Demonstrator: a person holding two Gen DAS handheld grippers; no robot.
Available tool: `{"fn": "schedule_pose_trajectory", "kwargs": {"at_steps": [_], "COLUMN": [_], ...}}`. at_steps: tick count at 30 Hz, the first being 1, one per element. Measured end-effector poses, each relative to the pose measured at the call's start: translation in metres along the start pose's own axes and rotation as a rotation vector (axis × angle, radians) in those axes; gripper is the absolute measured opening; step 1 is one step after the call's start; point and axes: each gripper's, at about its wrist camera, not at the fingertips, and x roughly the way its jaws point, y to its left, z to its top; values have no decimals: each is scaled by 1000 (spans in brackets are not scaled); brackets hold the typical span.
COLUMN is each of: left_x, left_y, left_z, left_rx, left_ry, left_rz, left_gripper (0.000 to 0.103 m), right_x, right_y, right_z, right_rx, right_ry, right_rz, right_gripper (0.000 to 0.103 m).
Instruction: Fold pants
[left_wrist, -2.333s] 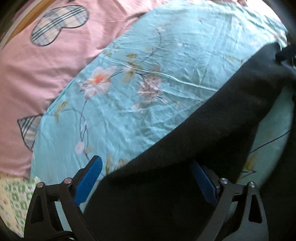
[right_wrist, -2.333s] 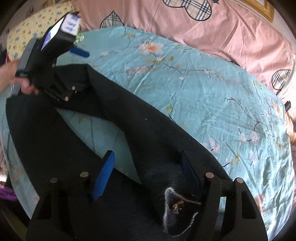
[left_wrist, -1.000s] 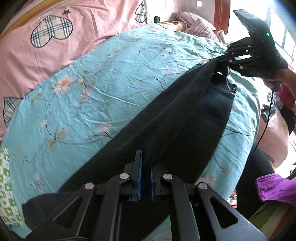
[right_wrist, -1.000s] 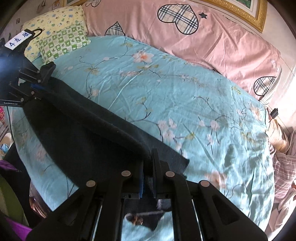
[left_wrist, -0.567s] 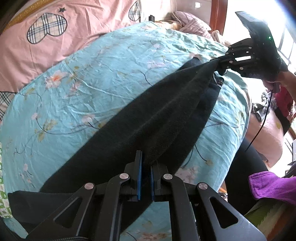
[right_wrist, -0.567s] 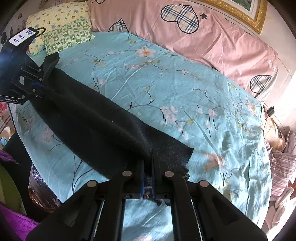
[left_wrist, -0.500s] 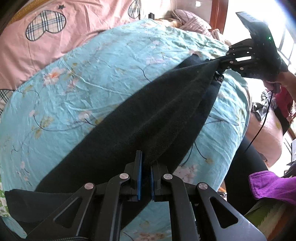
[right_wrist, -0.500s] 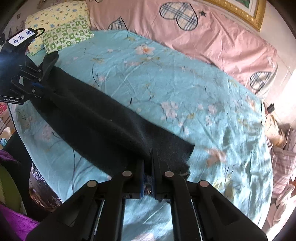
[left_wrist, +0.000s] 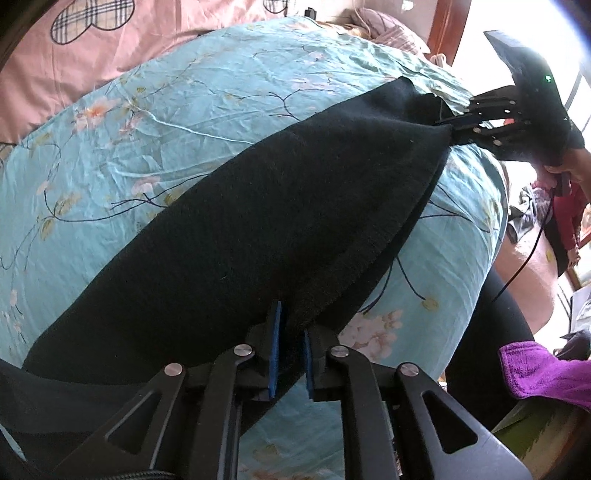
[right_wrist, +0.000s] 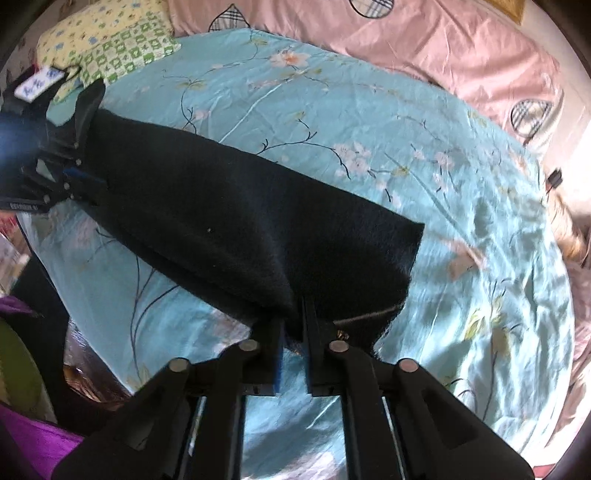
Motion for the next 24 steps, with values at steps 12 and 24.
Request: {"fn": "schedule_pose_trajectory", "kwargs": {"at_steps": [12,24], "left_x": [-27,-81], "left_y": [9,69], "left_z": [-16,-48], "left_rx": [-118,-381], "left_ry": [-61,-162], "left_rz": [-45,31], "left_gripper": [35,45], "right_x": [-37,-17], "right_y": [8,74], "right_z": [-7,29], "right_rx": [71,71], "right_ry": [-67,-161], "right_rz": [34,239], "right_gripper": [33,35]}}
